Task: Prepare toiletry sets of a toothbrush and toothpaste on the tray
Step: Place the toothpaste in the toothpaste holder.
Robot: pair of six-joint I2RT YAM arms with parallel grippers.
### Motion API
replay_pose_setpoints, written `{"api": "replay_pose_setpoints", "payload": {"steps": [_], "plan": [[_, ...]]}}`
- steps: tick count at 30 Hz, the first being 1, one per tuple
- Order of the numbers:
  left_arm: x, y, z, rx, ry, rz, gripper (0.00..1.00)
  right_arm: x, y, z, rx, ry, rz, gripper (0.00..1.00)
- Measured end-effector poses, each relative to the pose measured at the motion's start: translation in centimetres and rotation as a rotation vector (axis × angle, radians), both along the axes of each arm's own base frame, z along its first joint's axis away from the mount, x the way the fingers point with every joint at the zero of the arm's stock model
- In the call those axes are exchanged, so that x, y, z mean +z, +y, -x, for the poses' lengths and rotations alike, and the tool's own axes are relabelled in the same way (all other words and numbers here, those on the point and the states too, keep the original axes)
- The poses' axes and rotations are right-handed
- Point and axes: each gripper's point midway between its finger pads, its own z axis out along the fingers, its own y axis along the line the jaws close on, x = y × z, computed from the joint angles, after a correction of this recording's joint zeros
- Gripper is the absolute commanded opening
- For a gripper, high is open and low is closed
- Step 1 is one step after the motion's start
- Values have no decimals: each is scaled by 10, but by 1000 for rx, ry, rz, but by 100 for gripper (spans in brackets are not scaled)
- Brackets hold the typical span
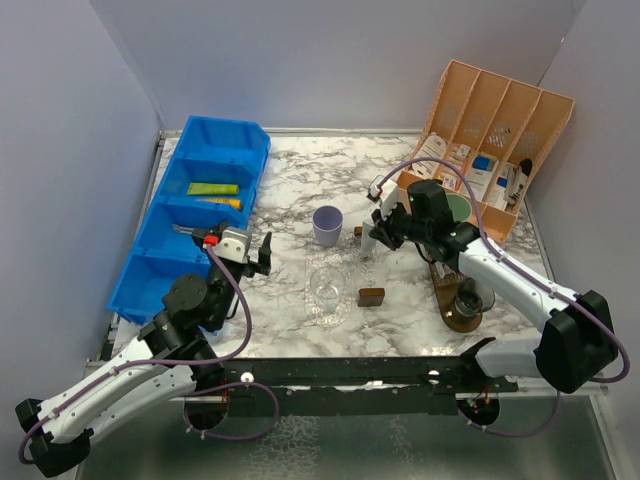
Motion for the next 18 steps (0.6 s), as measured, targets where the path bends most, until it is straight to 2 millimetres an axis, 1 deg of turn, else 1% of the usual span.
{"api": "replay_pose_setpoints", "payload": {"steps": [2, 10, 13, 18], "plan": [[0, 0, 0, 0, 0, 0, 92, -3, 0, 0, -3, 6, 2, 5], [0, 0, 0, 0, 0, -1, 92, -3, 0, -3, -10, 1, 1, 9], [0, 0, 0, 0, 0, -1, 92, -3, 0, -4, -17, 1, 1, 15], [0, 0, 0, 0, 0, 0, 92, -4, -3, -3, -35, 14, 10, 30]]}}
